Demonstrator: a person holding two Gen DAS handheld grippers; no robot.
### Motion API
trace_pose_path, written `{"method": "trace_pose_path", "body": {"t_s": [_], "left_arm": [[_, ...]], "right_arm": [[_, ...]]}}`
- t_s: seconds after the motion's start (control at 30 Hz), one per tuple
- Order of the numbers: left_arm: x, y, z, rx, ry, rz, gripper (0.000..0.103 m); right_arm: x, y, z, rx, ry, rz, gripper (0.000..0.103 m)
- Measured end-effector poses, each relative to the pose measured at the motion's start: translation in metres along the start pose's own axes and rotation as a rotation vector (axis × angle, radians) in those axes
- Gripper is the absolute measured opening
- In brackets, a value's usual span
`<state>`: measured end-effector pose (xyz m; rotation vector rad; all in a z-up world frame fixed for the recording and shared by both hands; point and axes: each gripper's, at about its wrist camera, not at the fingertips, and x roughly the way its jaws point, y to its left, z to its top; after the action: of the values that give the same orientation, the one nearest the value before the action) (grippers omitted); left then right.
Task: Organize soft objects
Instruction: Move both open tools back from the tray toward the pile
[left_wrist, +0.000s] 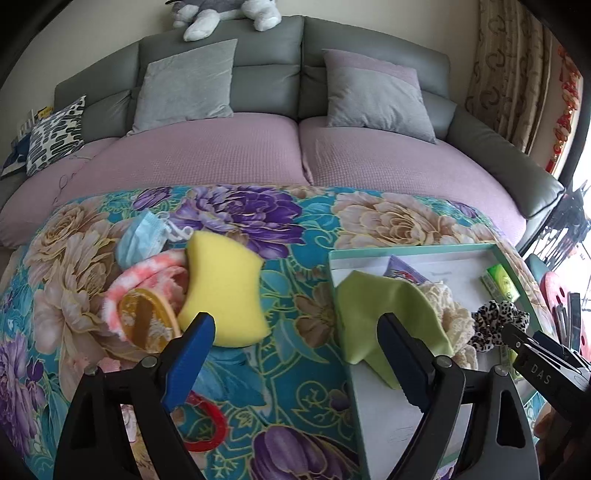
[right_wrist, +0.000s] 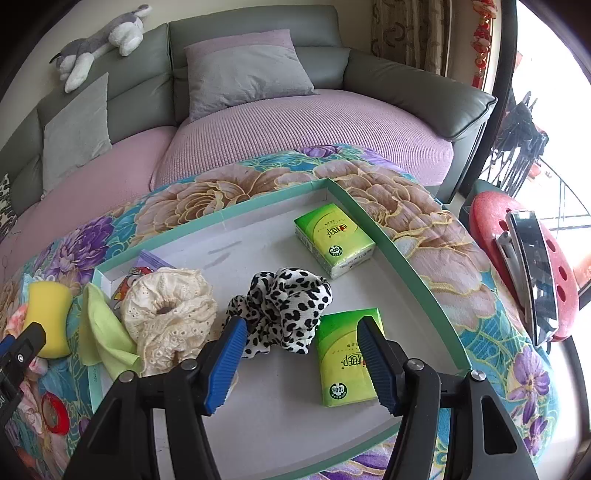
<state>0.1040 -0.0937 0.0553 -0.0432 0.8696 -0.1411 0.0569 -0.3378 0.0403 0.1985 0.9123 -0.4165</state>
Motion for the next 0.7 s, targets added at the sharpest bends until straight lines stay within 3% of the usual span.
{"method": "trace_pose_path", "body": {"t_s": [0.5,0.7], "left_arm": [[-0.018,0.075,0.001,-0.156,-0.008,0.204,0.09],[-0.026,0.093,-0.001,-0.189,-0.018,0.242,0.09]], "right_arm": [[-0.023,0.025,-0.002,-0.083,0.017,-0.04,0.066],[-0.042,0.057,-0.005,-0.159,-0.023,0.028,0.066]]}}
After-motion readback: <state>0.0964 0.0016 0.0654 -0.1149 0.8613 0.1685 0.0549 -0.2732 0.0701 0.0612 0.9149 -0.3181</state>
